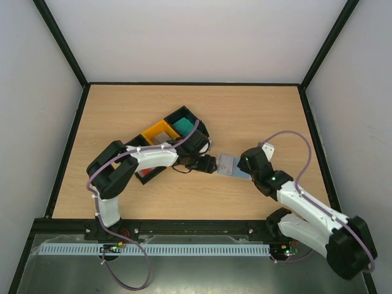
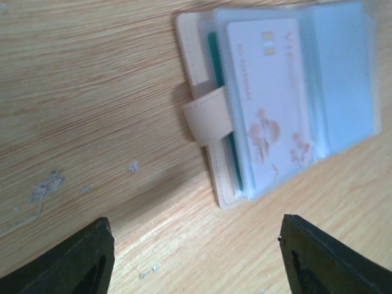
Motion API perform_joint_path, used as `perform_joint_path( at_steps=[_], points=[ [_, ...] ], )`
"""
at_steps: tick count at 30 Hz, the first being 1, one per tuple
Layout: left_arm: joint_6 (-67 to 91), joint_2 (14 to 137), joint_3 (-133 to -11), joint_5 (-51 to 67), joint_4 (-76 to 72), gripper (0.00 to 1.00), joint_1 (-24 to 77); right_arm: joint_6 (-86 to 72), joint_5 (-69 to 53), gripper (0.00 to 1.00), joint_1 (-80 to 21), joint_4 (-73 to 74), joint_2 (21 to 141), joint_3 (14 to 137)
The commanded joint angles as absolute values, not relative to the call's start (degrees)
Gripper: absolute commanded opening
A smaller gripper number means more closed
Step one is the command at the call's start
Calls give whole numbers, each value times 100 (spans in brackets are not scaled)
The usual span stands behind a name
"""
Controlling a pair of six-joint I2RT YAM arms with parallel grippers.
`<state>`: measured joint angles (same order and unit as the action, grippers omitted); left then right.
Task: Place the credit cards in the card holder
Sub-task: Insert the credit card into the card holder, then close the card holder at the center of the board.
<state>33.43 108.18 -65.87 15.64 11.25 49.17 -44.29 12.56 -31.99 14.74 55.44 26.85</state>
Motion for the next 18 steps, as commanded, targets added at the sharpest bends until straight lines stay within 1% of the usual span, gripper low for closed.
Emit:
perform_joint_path(
  at_steps=[1,3,4,5,10,15,18],
  points=[
    [3186,10320,-6389,1467,1036,80,4922,-5052,1999,72,-3199,2087,4785,2278],
    [3208,10234,-6318,1439,928,89,4931,-5256,2026,74,-3199,2174,4501,2101],
    [3236,10195,-6287,1396,883,97,4943,-5353,1996,75,-3199,2165,4398,1995],
    [3301,10172,-6267,1335,856,99,4957,-5428,1951,77,-3199,2155,4304,1946],
    [3539,10245,-6263,1401,716,99,4987,-5668,1952,85,-3082,2145,4477,1841],
    [3810,10476,-6298,1483,552,99,5032,-5554,1211,86,-2397,1783,5019,1765],
    [3898,10569,-6296,1538,475,95,5044,-5484,846,87,-2114,1494,5187,1694]
  ],
)
